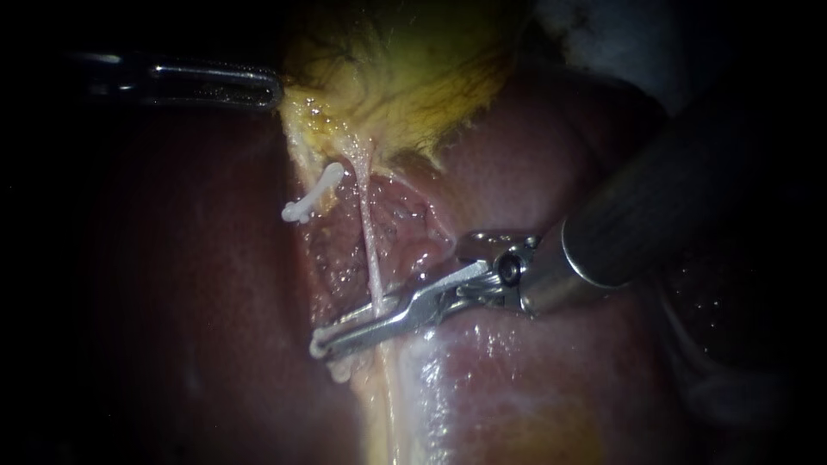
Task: Clipping first clip right tube
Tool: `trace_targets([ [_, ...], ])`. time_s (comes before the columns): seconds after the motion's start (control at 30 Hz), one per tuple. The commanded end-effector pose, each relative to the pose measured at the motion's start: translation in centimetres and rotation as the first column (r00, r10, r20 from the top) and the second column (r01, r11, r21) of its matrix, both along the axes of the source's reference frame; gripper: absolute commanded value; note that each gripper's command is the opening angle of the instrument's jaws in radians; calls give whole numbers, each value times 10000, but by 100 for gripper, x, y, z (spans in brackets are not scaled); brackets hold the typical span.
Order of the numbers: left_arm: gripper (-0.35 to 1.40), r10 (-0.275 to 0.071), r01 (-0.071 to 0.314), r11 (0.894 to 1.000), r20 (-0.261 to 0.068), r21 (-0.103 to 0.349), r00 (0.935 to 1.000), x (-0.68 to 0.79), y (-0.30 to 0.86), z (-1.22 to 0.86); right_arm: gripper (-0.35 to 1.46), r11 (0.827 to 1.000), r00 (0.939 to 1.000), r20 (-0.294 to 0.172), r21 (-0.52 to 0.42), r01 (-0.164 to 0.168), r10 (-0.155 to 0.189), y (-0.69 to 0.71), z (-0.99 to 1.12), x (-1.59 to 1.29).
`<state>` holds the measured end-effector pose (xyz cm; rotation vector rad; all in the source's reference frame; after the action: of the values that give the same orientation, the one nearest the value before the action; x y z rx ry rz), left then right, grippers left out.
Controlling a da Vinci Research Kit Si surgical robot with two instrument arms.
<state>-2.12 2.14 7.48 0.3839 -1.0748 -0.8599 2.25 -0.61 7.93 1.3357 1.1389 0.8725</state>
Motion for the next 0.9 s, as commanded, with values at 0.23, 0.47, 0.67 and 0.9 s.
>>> trace_targets([
  [0.23,-35,-3,3,10000,-2,1,10000,0,0,0,18,10000,10000,0,16,-7,7,2,-1,0],
  [0.47,-35,-3,3,10000,-2,1,10000,0,0,0,55,9910,9982,-226,-1203,-579,556,4,0,6],
  [0.67,-35,-4,4,10000,-2,1,10000,0,0,0,60,9802,9942,-161,-1663,-1076,1064,6,1,7],
  [0.9,-35,-8,8,10000,-5,0,10000,0,-1,-1,60,9768,9927,-509,-1800,-1164,1089,9,-2,1],
])
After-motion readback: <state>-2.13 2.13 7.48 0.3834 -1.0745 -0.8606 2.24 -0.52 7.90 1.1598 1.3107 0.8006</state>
